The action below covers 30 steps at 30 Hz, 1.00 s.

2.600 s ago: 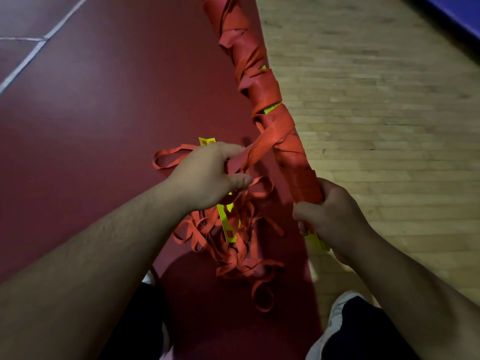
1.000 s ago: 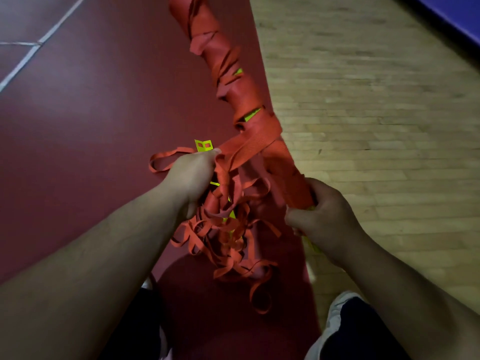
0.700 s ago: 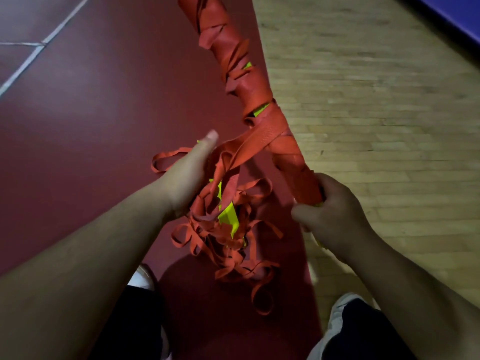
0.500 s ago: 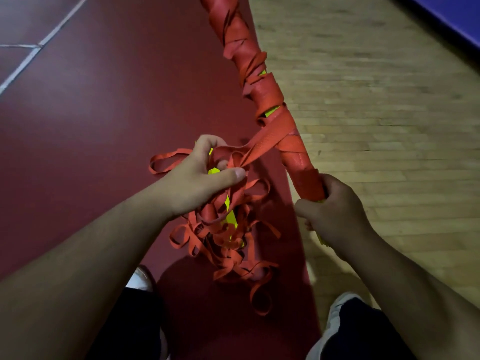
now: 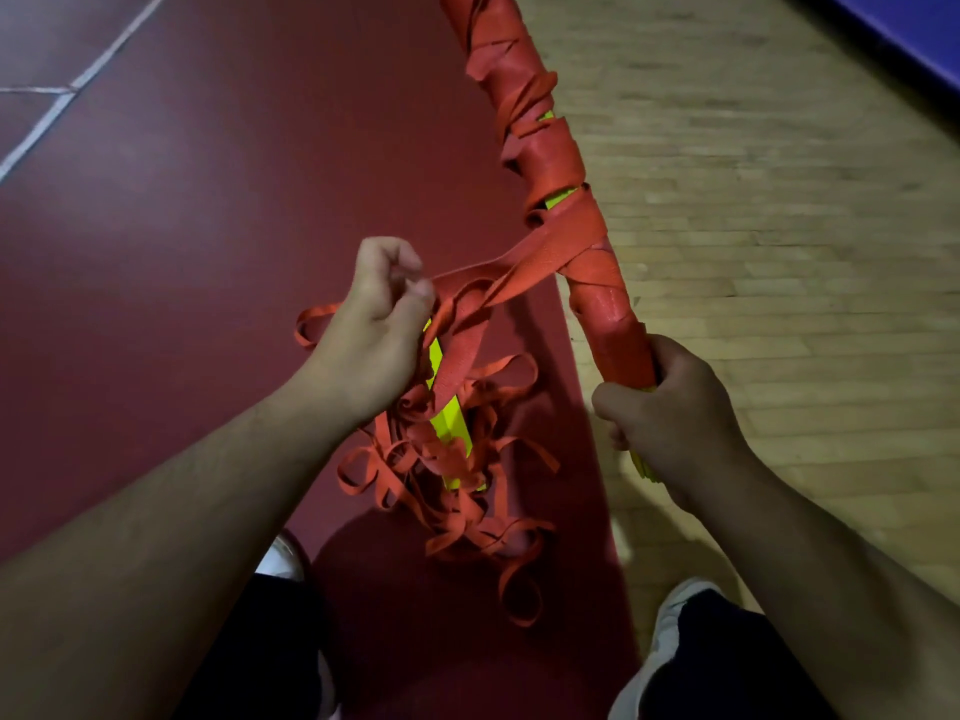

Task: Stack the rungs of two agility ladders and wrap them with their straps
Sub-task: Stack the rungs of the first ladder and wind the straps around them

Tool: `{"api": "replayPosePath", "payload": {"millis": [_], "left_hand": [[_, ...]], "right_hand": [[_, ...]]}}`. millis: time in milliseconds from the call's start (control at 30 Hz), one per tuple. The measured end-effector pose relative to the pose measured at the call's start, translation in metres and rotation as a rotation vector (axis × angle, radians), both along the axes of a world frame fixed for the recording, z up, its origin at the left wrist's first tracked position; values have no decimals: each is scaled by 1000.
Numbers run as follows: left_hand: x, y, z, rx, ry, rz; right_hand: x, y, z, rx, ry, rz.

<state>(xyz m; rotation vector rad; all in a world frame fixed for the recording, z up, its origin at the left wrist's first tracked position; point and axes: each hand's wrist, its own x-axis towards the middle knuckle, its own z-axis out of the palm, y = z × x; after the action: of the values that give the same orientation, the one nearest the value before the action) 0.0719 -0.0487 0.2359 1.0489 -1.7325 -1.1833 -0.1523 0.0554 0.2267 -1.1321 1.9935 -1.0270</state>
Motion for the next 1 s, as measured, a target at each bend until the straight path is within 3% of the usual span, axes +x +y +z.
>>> {"api": "replayPosePath", "payload": {"millis": [67,200,300,467,533,633,733,1000], "left_hand": [[1,0,3,19,9,-64],[0,0,0,-46,-190,-90],[1,-1,-2,69,-87,-37],[6,-5,3,24,-117,-15],[5,-4,2,-65,-250,-14],[2,0,-1,-223,-605,-101],[5,3,-11,-66,-790,-208],[6,0,-18,168,-885,-89]], "right_hand": [[-2,0,0,-2,6,-10],[-4,3,1,8,36,11],[-4,3,1,6,28,24],[-2,2,3,-15,2,5],[-2,2,3,-19,5,0],[-1,3,2,-25,24,1],[2,4,2,-44,4,-8],[2,0,4,-87,-88,-42]]}}
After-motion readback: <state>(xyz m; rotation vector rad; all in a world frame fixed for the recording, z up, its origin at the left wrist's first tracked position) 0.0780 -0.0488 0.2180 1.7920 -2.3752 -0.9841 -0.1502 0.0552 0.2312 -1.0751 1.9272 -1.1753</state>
